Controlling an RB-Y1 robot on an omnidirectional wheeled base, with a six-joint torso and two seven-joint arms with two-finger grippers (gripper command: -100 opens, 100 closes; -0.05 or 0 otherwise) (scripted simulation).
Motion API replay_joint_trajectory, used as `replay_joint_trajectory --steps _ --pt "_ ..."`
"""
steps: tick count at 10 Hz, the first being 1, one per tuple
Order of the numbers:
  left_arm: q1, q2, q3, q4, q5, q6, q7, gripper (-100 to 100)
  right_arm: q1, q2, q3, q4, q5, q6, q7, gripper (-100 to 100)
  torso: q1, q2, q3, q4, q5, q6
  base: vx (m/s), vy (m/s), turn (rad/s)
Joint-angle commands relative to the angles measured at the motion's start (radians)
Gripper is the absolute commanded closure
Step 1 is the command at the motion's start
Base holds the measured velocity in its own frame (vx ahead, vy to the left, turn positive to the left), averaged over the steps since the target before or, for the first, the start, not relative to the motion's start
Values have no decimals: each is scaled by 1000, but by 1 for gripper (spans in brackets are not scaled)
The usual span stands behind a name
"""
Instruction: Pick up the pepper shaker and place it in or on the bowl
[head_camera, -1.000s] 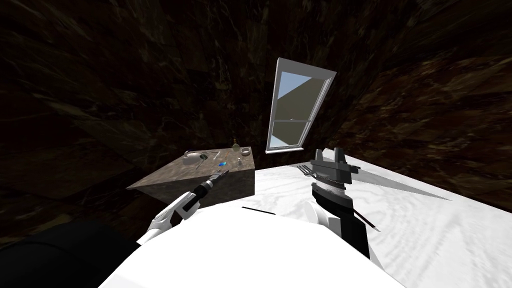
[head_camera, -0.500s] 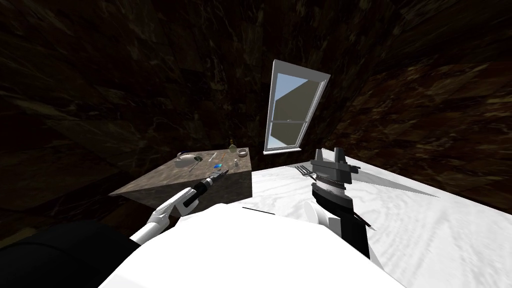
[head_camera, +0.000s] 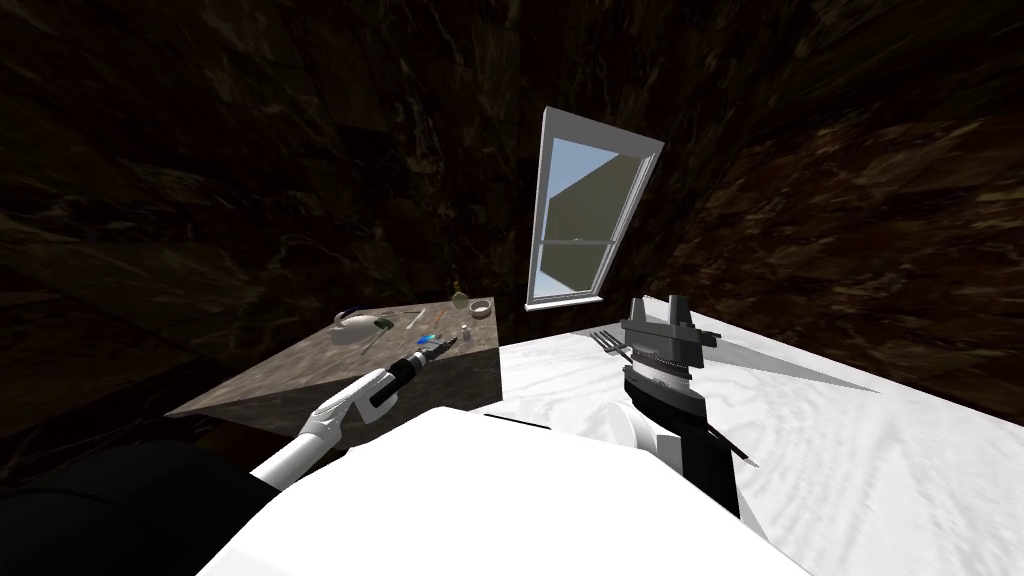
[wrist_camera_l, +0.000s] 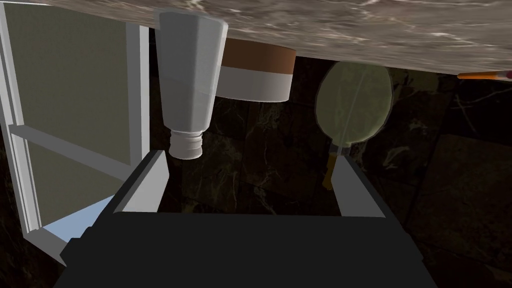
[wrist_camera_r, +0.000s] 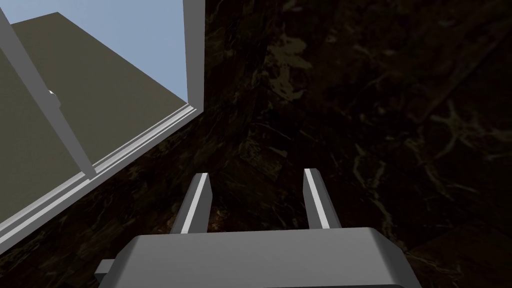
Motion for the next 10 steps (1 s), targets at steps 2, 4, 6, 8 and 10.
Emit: replay_joint_trajectory --steps 2,4,6,8,10 --pt "0 0 0 0 0 0 0 100 0 0 0 0 0 0 0 0 0 2 1 0 0 0 3 0 0" --pt "0 0 0 0 0 0 0 100 0 0 0 0 0 0 0 0 0 3 2 1 0 0 0 0 0" --pt "0 0 0 0 0 0 0 100 0 0 0 0 0 0 0 0 0 3 2 1 0 0 0 0 0" --pt "-6 -3 2 -17 0 4 26 -100 0 0 0 0 0 0 0 0 0 3 2 1 0 0 -48 -24 4" --pt "-12 -6 4 -35 1 9 51 -100 0 0 0 0 0 0 0 0 -6 13 7 3 -1 0 -165 -106 7"
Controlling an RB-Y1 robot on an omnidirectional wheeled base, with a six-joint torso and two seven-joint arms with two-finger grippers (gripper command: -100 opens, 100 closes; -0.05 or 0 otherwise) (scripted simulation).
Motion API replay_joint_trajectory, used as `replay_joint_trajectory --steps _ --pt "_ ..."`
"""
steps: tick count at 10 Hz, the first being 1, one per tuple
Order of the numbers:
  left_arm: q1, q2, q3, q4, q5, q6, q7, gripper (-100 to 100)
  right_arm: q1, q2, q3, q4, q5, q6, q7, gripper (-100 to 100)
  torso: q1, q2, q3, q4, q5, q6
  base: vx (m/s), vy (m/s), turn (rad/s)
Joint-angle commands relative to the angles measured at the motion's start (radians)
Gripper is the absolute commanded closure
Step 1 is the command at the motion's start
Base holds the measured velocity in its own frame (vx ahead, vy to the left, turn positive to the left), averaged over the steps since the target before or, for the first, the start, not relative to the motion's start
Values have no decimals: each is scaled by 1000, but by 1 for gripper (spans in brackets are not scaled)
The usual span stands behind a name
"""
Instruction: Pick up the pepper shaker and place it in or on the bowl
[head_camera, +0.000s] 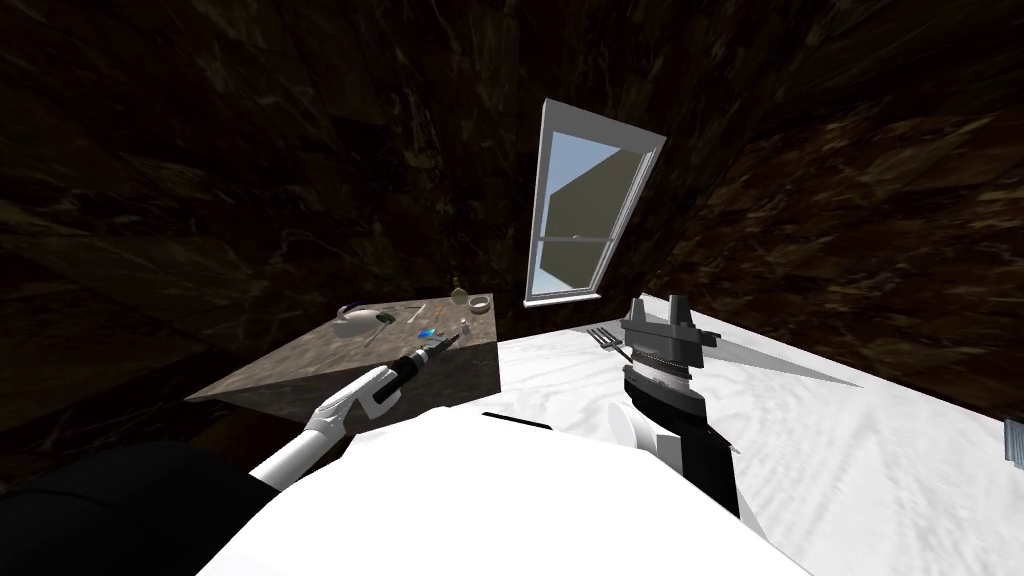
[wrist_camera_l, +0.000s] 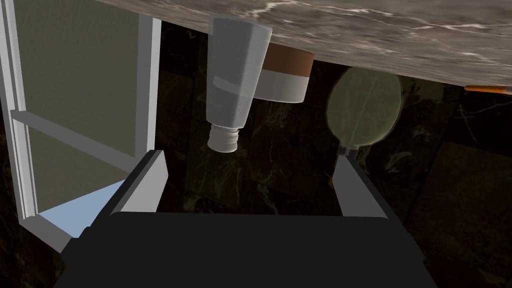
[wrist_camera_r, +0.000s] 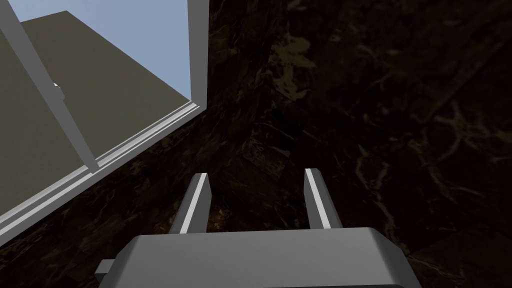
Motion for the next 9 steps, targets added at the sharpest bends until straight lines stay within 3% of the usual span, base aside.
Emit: replay_joint_trajectory --steps 1,2,3,6,9 --pt "-8 -5 3 -17 1 4 24 -100 0 0 0 0 0 0 0 0 0 0 0 0 0 0 -172 -67 -13" --pt "-13 -11 6 -29 2 12 32 -100 0 0 0 0 0 0 0 0 2 1 1 0 0 0 -178 -42 -70" --pt "-3 -15 10 -2 1 19 -4 -100 0 0 0 0 0 0 0 0 4 2 1 0 1 0 35 -24 -90" --pt "3 -6 1 19 -3 12 -30 -100 1 0 0 0 0 0 0 0 3 -22 -12 -5 1 0 189 -58 -3" --pt "4 0 1 33 -4 7 -42 -100 1 0 0 0 0 0 0 0 6 -26 -15 -6 1 0 181 -24 6"
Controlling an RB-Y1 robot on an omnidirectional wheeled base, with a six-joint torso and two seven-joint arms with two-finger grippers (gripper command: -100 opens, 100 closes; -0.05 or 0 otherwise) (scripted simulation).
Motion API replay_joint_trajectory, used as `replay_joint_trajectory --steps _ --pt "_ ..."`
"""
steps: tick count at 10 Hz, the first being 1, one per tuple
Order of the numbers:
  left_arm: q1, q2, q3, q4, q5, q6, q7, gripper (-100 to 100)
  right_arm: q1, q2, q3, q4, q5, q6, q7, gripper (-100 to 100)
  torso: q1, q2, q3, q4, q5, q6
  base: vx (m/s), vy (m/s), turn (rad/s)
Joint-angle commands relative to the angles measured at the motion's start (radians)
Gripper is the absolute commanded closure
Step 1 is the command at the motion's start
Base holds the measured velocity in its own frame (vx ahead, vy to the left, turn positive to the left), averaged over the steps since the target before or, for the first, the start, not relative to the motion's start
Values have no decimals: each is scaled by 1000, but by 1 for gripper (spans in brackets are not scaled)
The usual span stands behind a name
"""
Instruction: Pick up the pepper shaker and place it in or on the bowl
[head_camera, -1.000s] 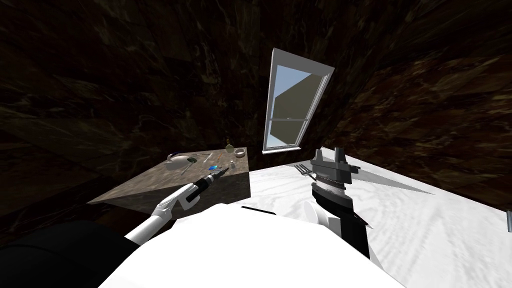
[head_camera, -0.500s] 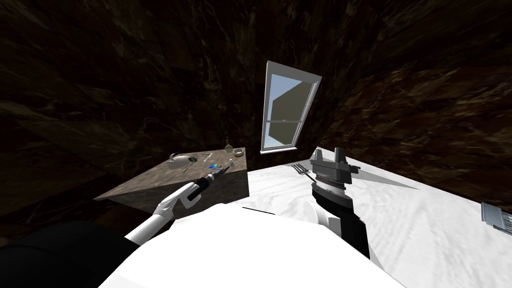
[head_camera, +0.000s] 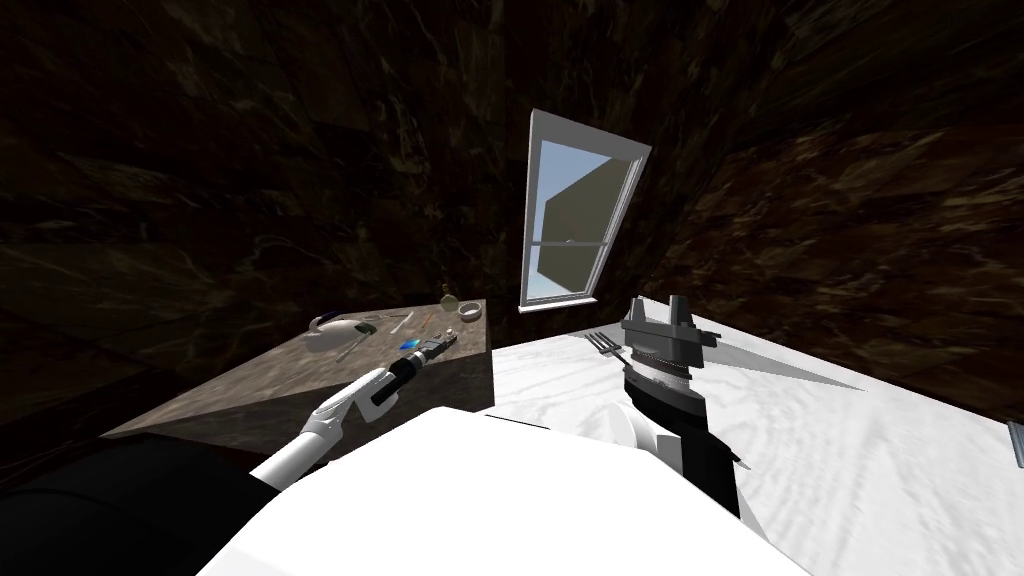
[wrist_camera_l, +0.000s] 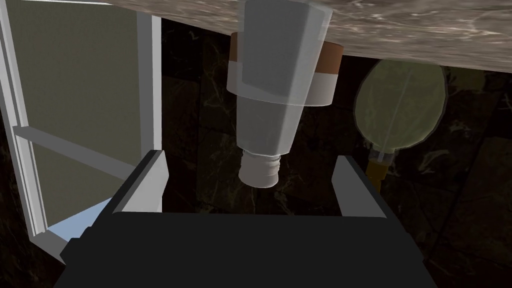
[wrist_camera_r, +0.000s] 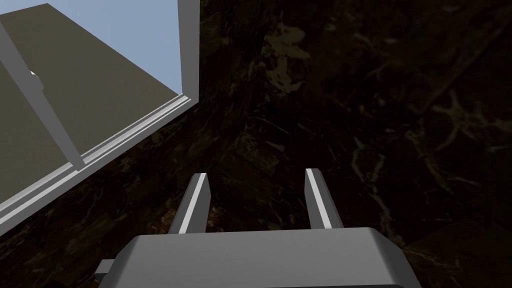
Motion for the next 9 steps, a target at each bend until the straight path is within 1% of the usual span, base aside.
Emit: replay_joint_trajectory --steps 1,2,3,7,8,9 --pt "0 0 0 0 0 0 0 0 0 0 0 0 0 0 0 0 0 0 0 0 0 0 18 -1 -1" --pt "0 0 0 0 0 0 0 -100 0 0 0 0 0 0 0 0 0 5 3 1 0 0 9 0 0" --pt "0 0 0 0 0 0 0 100 0 0 0 0 0 0 0 0 0 8 5 2 0 0 0 0 0" --pt "0 0 0 -1 0 0 0 100 0 0 0 0 0 0 0 0 1 8 5 2 1 0 0 0 0" --pt "0 0 1 0 0 0 0 0 0 0 0 0 0 0 0 0 1 8 5 2 1 1 0 0 0" --pt "6 -35 19 -1 9 0 1 -100 0 0 0 0 0 0 0 0 0 8 5 2 1 1 -78 -23 159"
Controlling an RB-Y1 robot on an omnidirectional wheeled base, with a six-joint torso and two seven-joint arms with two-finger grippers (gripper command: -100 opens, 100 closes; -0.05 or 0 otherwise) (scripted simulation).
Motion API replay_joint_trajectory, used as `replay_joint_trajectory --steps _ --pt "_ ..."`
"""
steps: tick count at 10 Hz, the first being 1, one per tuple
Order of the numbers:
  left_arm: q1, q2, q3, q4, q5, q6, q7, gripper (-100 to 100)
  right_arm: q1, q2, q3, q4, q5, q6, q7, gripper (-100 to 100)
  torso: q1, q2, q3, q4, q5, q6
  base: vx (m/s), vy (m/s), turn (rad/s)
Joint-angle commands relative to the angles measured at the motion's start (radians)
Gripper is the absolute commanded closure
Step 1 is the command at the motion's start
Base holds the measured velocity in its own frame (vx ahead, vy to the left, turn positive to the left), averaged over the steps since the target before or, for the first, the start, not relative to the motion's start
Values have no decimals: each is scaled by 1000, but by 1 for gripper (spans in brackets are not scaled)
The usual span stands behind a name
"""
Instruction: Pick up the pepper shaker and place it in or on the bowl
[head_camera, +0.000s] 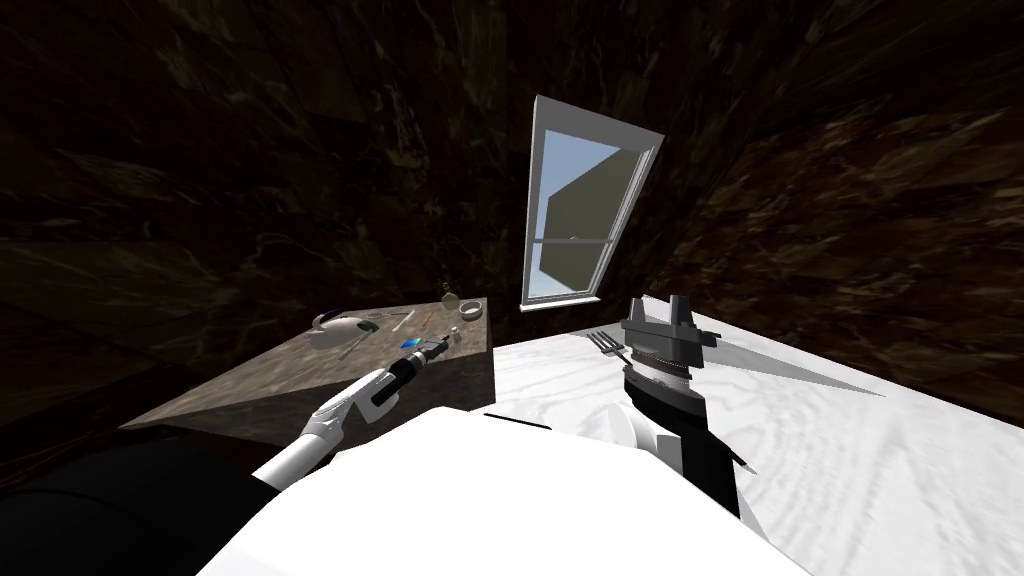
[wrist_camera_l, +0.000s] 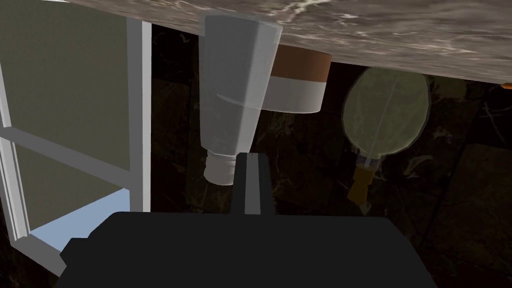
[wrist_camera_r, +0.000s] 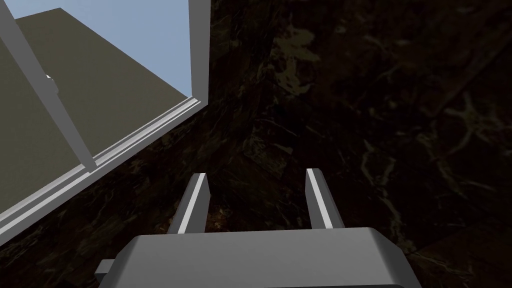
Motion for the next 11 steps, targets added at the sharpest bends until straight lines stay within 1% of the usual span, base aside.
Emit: replay_joint_trajectory --steps 1,3,8,11 --pt "5 -32 17 0 8 0 0 -100 0 0 0 0 0 0 0 0 0 0 0 0 0 0 -120 -34 172" --pt "8 -69 38 2 16 0 0 -100 0 0 0 0 0 0 0 0 -1 4 2 1 0 0 -98 -39 143" --pt "14 -173 99 13 39 5 -1 -100 0 0 0 0 0 0 0 0 -1 1 1 0 0 1 -69 -29 154" --pt "15 -229 135 25 49 11 -1 -100 0 0 0 0 0 0 0 0 -2 0 0 0 -1 1 -64 -32 135"
